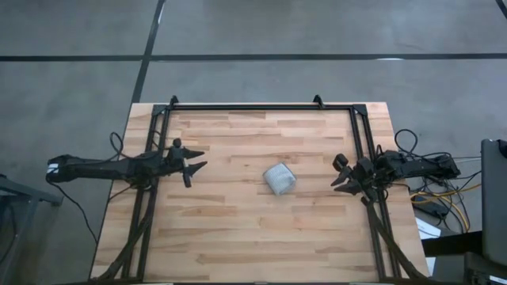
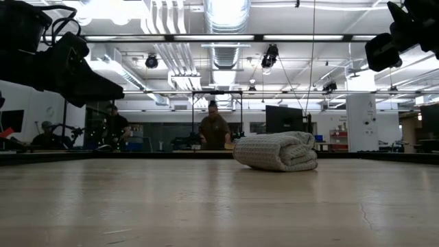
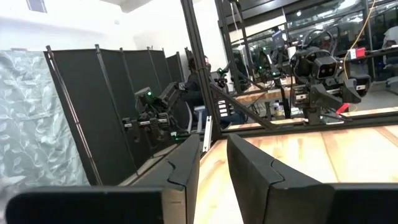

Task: Fold microfiber towels
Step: Return to Home Position

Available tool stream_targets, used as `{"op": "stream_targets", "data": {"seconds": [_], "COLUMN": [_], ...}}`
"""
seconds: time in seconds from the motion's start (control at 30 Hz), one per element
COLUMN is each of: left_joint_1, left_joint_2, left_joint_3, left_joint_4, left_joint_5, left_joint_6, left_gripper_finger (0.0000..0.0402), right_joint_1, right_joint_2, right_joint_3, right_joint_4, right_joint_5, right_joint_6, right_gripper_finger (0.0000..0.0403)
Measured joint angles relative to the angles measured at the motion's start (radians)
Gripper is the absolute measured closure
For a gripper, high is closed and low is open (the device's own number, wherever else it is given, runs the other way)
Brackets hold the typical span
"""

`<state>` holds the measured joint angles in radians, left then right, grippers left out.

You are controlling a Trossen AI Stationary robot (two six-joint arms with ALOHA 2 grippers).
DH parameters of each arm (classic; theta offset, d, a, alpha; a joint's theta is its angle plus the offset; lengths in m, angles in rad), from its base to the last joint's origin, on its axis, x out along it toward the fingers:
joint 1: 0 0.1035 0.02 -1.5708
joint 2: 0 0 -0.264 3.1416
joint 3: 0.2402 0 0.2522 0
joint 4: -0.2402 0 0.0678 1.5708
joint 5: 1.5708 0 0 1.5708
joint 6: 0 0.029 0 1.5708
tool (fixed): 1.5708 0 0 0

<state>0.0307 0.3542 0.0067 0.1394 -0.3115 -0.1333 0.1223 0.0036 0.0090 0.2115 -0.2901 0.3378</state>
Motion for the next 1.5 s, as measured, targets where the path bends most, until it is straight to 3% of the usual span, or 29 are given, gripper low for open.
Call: {"op": "stream_targets", "data": {"seconds": [1.5], "left_joint_1": [-0.001], "left_joint_2": [0.000], "left_joint_3": [-0.001], "left_joint_4": [0.001], "left_joint_5": [0.000], "left_joint_6": [-0.002], "left_gripper_finger": [0.0206], "right_joint_1": [0.000], "right_joint_2": [0.000], "right_joint_3": [0.000], "right_joint_4": [0.000], "right_joint_5": [0.001], "right_joint_6": [0.001], "right_gripper_finger": [0.0329]}}
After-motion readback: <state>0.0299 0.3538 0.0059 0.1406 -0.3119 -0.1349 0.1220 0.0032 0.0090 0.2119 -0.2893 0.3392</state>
